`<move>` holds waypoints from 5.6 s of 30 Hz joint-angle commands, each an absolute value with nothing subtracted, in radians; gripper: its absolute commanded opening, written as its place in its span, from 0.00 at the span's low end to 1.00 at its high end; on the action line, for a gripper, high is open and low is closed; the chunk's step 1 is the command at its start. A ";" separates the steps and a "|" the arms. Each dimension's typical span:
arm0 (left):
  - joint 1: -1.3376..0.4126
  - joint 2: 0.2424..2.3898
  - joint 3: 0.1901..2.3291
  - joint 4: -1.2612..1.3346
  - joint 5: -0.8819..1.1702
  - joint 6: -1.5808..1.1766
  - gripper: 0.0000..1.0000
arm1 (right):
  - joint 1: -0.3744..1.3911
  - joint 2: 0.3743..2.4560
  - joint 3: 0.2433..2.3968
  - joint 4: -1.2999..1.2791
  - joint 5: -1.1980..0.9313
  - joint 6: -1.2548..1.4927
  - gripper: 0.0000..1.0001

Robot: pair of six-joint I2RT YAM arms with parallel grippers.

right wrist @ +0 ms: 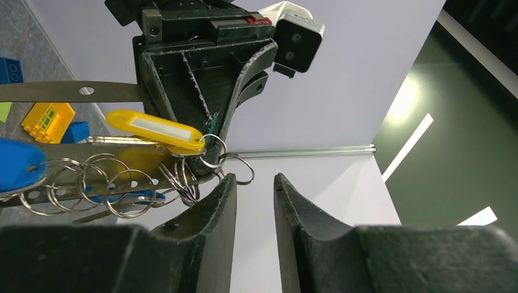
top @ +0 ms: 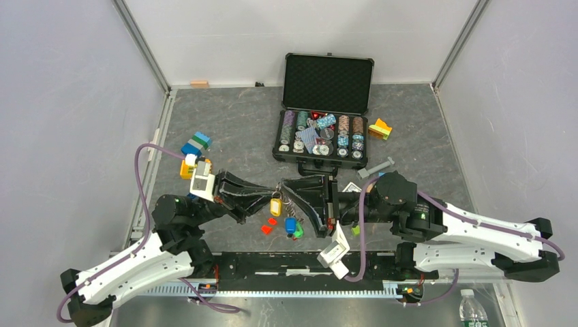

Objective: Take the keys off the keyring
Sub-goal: Remove the key from the keyring.

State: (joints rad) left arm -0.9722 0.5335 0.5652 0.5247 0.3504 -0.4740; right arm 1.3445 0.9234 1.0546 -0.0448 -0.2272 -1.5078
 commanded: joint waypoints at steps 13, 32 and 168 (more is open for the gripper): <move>-0.975 0.550 0.570 0.582 0.395 -0.523 0.02 | 1.362 0.941 1.099 -0.023 -0.216 -1.501 0.18; -0.976 0.547 0.573 0.563 0.405 -0.506 0.07 | 1.370 0.922 1.073 0.044 -0.204 -1.376 0.00; -0.975 0.558 0.617 0.811 0.343 -0.035 0.02 | 1.562 1.103 0.858 0.884 0.239 -0.437 0.44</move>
State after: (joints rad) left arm -0.9730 0.5545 0.5900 0.7399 0.3237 -0.0082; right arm 1.5543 1.0969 0.8162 0.8230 0.2192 -0.4423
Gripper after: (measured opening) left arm 0.042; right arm 0.441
